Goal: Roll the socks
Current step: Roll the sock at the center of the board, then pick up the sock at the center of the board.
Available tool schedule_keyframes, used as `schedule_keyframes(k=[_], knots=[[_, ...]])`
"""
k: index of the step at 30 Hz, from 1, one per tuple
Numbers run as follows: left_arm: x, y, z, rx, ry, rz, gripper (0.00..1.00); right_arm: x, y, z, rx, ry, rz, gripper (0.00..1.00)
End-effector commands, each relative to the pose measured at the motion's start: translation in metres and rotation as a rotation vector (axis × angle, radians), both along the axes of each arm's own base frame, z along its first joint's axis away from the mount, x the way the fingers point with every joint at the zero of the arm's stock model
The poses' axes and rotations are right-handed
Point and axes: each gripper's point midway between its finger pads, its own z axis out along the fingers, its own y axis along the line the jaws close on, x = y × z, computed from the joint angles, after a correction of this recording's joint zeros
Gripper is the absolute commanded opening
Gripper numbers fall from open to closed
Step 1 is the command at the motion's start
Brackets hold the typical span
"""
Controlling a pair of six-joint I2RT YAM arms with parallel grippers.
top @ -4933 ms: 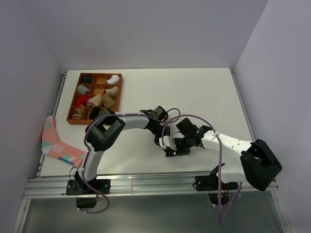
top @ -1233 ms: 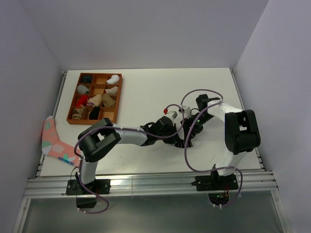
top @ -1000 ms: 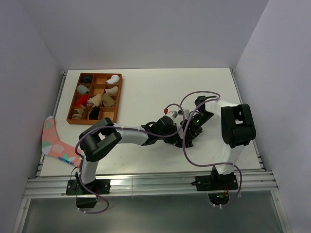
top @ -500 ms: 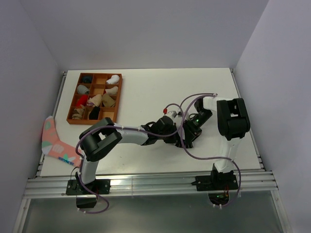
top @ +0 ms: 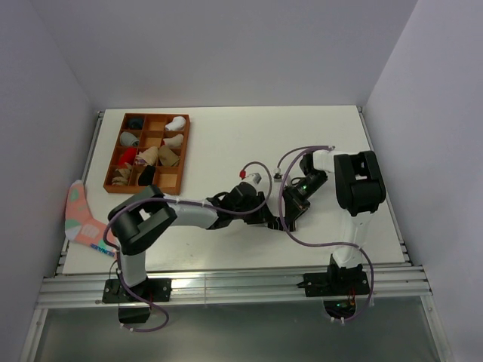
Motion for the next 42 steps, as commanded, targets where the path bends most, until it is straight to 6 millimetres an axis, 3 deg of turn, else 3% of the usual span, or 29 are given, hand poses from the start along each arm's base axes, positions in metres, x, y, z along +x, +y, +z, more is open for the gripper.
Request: schedule_keyframes(k=[1,4,7,8,10,11,18,23,33,42], knots=[[0.008,0.05,-0.007,0.123,0.026,0.107,0.39,0.019,-0.001,-0.004,0.006,-0.064,0.0,0.04],[0.021,0.059,0.017,0.056,0.007,0.189,0.44,0.02,0.002,-0.005,0.025,-0.052,-0.005,0.03],[0.022,0.068,0.025,-0.009,0.031,0.268,0.46,0.021,0.005,-0.006,0.039,-0.051,-0.014,0.02],[0.016,0.075,0.018,-0.014,0.056,0.29,0.45,0.022,0.006,-0.006,0.044,-0.053,-0.018,0.03],[0.018,0.07,0.03,-0.122,0.081,0.357,0.46,0.025,0.008,-0.006,0.062,-0.053,-0.028,0.02],[0.01,0.07,0.025,-0.137,0.101,0.364,0.46,0.028,0.009,-0.006,0.066,-0.058,-0.031,0.03],[-0.005,0.018,0.055,-0.371,0.101,0.411,0.5,0.035,0.013,-0.012,0.059,-0.05,-0.074,0.02],[-0.002,-0.006,0.049,-0.395,0.096,0.432,0.53,0.045,0.015,-0.011,0.05,-0.08,-0.106,0.02],[0.0,-0.019,0.028,-0.382,0.133,0.472,0.55,0.045,0.021,-0.003,0.09,-0.058,-0.125,0.01],[0.005,-0.009,0.021,-0.369,0.133,0.553,0.55,0.037,0.029,0.017,0.18,-0.029,-0.102,0.01]])
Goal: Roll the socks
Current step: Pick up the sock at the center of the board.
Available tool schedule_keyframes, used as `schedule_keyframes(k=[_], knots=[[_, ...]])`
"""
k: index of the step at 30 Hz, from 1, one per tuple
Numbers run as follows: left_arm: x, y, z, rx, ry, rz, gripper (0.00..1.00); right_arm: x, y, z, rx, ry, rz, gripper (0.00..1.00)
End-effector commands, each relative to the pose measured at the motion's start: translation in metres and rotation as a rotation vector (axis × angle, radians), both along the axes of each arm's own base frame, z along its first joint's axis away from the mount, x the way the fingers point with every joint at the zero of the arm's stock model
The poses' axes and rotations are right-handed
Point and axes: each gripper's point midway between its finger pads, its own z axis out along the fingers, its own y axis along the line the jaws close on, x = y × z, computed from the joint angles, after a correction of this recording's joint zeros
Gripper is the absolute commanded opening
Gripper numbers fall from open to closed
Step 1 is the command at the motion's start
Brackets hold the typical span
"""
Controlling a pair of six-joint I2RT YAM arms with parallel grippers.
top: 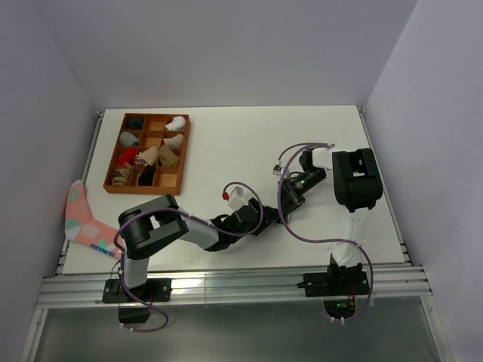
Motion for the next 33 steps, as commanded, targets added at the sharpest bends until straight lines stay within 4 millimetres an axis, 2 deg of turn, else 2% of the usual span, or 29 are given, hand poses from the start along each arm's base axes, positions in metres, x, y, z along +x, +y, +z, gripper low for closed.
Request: schedule_keyframes(k=[1,6,12,20,23,33], knots=[[0.009,-0.001,0.012,-0.042,-0.015,0.068,0.55,0.009,0.006,0.018,0.081,-0.039,0.013,0.01],[0.013,0.004,0.012,-0.071,-0.012,0.113,0.54,0.003,0.008,0.032,0.123,-0.038,0.028,0.01],[0.02,0.005,0.02,-0.086,-0.033,0.134,0.54,-0.003,0.007,0.038,0.13,-0.037,0.046,0.01],[0.027,0.013,0.019,-0.086,-0.032,0.157,0.49,-0.006,0.007,0.041,0.134,-0.041,0.052,0.01],[0.028,0.015,0.019,-0.087,-0.031,0.159,0.41,-0.007,0.008,0.043,0.142,-0.042,0.06,0.01],[0.033,0.017,0.016,-0.088,-0.037,0.18,0.27,-0.013,0.008,0.051,0.153,-0.055,0.089,0.02]])
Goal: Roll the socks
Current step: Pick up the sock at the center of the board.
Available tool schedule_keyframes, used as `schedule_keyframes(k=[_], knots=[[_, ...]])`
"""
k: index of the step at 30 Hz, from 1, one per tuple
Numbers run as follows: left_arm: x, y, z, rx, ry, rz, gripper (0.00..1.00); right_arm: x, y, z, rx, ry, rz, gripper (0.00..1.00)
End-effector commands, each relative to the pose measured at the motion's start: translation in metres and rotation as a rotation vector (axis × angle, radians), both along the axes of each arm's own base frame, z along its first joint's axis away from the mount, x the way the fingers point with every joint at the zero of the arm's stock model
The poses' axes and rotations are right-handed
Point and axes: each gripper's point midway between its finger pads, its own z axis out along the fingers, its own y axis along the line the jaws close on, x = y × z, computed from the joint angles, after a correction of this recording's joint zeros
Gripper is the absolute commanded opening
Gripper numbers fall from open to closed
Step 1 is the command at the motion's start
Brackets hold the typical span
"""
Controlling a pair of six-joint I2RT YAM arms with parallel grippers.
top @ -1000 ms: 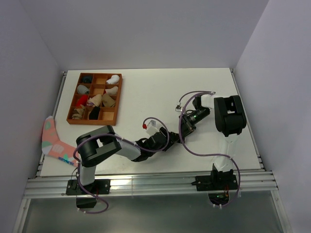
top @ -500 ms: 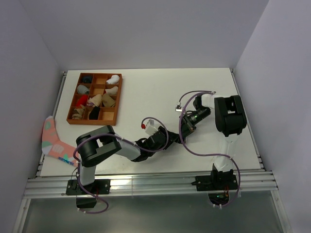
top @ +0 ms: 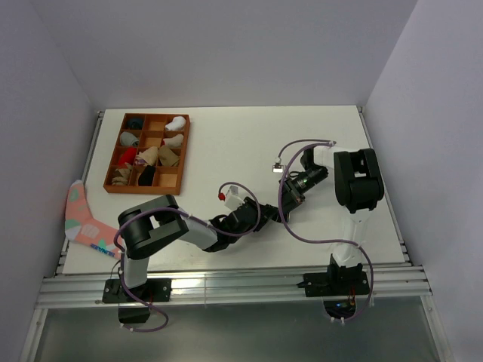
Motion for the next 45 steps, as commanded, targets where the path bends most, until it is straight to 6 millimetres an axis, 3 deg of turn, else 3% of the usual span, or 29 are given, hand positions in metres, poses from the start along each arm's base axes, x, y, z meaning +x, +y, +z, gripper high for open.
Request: schedule_keyframes(k=[1,6,12,16,23,30,38,40,41,43,44,45], knots=[[0.017,0.011,0.004,0.003,-0.034,0.075,0.26,-0.007,0.005,0.031,0.04,-0.002,0.013,0.02],[0.023,0.011,0.007,0.032,-0.077,0.088,0.13,-0.012,0.007,0.037,0.063,0.013,0.033,0.03],[0.027,0.019,0.014,0.031,-0.13,0.129,0.12,-0.019,0.009,0.047,0.089,0.028,0.063,0.03],[0.03,0.018,0.023,0.026,-0.168,0.131,0.0,-0.021,0.011,0.052,0.101,0.017,0.076,0.04],[0.03,0.023,0.046,0.009,-0.24,0.146,0.0,-0.016,0.013,0.062,0.089,-0.056,0.062,0.25],[0.026,0.032,0.067,0.029,-0.317,0.161,0.0,-0.002,0.007,0.052,-0.021,-0.14,0.006,0.49],[0.023,0.049,0.09,0.049,-0.373,0.186,0.0,0.008,-0.005,0.052,-0.122,-0.241,-0.03,0.57],[0.021,0.057,0.092,0.081,-0.396,0.182,0.0,0.013,-0.006,0.058,-0.13,-0.27,-0.043,0.57],[0.021,0.062,0.105,0.071,-0.412,0.191,0.0,0.015,-0.007,0.062,-0.132,-0.289,-0.049,0.57],[0.019,0.074,0.104,0.141,-0.419,0.186,0.0,0.021,-0.011,0.067,-0.151,-0.317,-0.068,0.57],[0.019,0.081,0.118,0.142,-0.431,0.193,0.0,0.023,-0.012,0.071,-0.154,-0.336,-0.073,0.57],[0.021,0.092,0.111,0.199,-0.415,0.197,0.0,0.027,-0.015,0.075,-0.163,-0.351,-0.085,0.57]])
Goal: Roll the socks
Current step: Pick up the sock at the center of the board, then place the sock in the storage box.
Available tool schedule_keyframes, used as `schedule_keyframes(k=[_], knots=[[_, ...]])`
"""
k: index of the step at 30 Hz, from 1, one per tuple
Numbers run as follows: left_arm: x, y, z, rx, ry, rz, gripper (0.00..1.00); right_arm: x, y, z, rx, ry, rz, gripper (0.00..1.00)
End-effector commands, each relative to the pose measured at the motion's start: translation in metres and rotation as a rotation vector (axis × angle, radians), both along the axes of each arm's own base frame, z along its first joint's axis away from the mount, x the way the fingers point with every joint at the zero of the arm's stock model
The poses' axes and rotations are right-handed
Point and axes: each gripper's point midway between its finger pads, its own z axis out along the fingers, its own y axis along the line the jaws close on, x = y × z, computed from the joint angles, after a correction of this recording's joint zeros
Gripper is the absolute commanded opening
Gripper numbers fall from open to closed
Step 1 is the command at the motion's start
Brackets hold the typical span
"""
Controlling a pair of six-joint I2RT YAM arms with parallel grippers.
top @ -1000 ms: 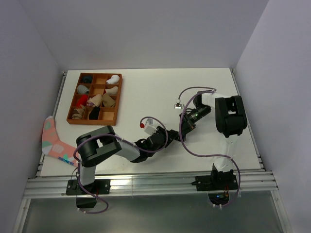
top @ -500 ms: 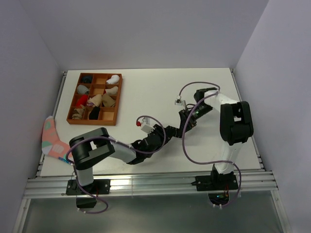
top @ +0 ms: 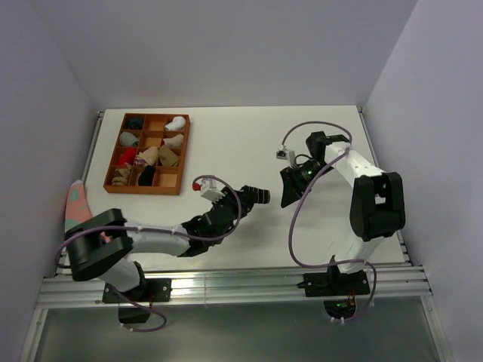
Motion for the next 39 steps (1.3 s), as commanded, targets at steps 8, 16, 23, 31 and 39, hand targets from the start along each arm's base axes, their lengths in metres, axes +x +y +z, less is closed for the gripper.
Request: schedule_keyframes(k=[8,16,23,31,39], knots=[[0.022,0.131,0.052,0.177,0.011,0.166,0.0,0.05,-0.028,0.054,-0.134,-0.337,-0.151,0.57],[0.063,0.218,0.015,0.263,0.185,0.198,0.0,0.068,-0.036,0.084,-0.163,-0.461,-0.2,0.58],[0.121,0.273,-0.007,0.297,0.301,0.212,0.0,0.074,-0.04,0.086,-0.172,-0.49,-0.201,0.57],[0.151,0.3,-0.042,0.332,0.385,0.128,0.0,0.068,-0.043,0.081,-0.173,-0.516,-0.181,0.57],[0.155,0.304,-0.085,0.323,0.527,0.059,0.0,0.067,-0.046,0.075,-0.184,-0.52,-0.164,0.57]])
